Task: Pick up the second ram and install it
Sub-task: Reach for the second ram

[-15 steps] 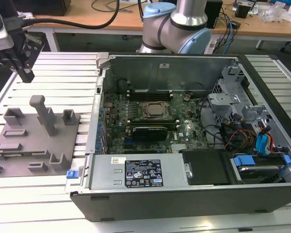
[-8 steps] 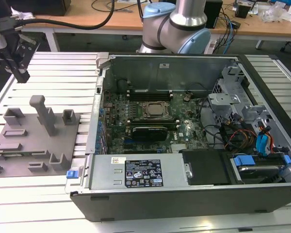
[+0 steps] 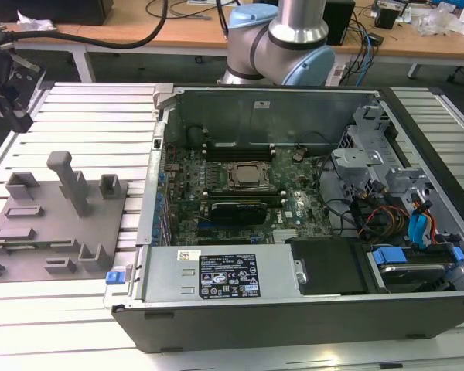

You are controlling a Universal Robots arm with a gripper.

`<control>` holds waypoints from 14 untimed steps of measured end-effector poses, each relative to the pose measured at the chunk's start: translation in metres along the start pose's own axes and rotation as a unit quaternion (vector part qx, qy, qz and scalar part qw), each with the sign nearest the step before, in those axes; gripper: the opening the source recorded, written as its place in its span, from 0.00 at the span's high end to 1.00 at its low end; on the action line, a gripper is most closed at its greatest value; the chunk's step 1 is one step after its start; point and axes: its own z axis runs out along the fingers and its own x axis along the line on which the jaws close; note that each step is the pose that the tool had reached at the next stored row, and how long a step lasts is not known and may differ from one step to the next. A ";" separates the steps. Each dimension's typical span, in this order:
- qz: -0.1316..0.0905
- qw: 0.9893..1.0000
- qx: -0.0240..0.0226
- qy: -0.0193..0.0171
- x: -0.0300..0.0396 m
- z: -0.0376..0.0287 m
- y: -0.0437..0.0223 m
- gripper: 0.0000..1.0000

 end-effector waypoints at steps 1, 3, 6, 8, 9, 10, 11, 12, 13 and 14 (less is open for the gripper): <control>0.000 1.000 0.000 0.000 0.0010 0.0000 -0.0001 0.89; 0.000 1.000 0.000 0.000 0.0026 0.0001 -0.0003 0.89; 0.000 1.000 0.000 0.000 0.0057 0.0000 -0.0043 0.89; 0.000 1.000 0.000 0.000 0.0093 0.0002 -0.0080 0.89; 0.000 1.000 0.000 0.000 0.0109 0.0002 -0.0095 0.89; 0.000 1.000 0.002 0.000 0.0119 0.0003 -0.0099 0.89; 0.000 1.000 0.004 0.000 0.0121 0.0003 -0.0099 0.89; 0.000 1.000 0.007 -0.001 0.0121 0.0003 -0.0099 0.89; -0.001 1.000 0.022 -0.002 0.0120 0.0003 -0.0099 0.89; -0.001 1.000 0.030 -0.002 0.0120 0.0003 -0.0100 0.89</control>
